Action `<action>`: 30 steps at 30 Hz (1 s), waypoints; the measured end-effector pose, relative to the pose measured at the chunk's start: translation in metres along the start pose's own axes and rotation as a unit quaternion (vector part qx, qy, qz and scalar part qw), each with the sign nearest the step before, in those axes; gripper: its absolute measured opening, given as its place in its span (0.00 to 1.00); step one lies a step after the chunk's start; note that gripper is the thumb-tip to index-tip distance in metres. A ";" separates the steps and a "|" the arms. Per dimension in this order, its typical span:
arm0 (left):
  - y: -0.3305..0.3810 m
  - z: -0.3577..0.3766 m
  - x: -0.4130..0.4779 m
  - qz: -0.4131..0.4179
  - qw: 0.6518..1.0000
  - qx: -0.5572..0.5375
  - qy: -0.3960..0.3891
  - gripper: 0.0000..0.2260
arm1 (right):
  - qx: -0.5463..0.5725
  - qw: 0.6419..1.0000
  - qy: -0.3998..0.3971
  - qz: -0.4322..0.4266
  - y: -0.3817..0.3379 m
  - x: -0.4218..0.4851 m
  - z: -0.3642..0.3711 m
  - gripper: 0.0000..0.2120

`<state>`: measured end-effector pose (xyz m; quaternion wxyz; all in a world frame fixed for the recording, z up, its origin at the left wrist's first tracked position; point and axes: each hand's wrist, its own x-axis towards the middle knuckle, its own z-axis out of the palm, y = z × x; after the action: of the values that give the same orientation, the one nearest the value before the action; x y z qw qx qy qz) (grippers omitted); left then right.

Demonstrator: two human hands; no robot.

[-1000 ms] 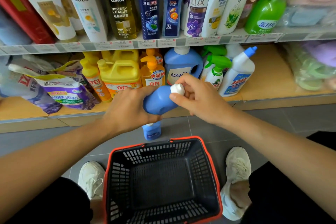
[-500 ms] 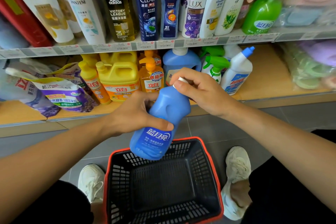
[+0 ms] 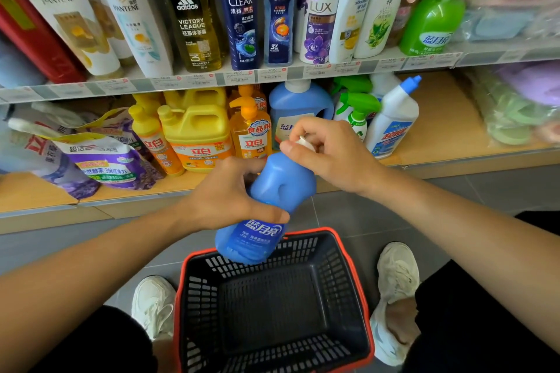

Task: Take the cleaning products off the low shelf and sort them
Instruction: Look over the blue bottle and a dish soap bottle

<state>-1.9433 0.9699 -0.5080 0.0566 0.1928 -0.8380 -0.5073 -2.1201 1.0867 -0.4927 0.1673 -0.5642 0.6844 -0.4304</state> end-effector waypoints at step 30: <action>0.002 0.006 -0.010 0.118 0.899 0.362 0.216 0.29 | 0.119 0.992 0.001 0.043 0.004 -0.003 -0.010 0.09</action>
<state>-1.9368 0.9794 -0.5079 0.2219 0.2043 -0.9476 -0.1048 -2.1284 1.0934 -0.4908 0.2512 -0.5097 0.6520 -0.5020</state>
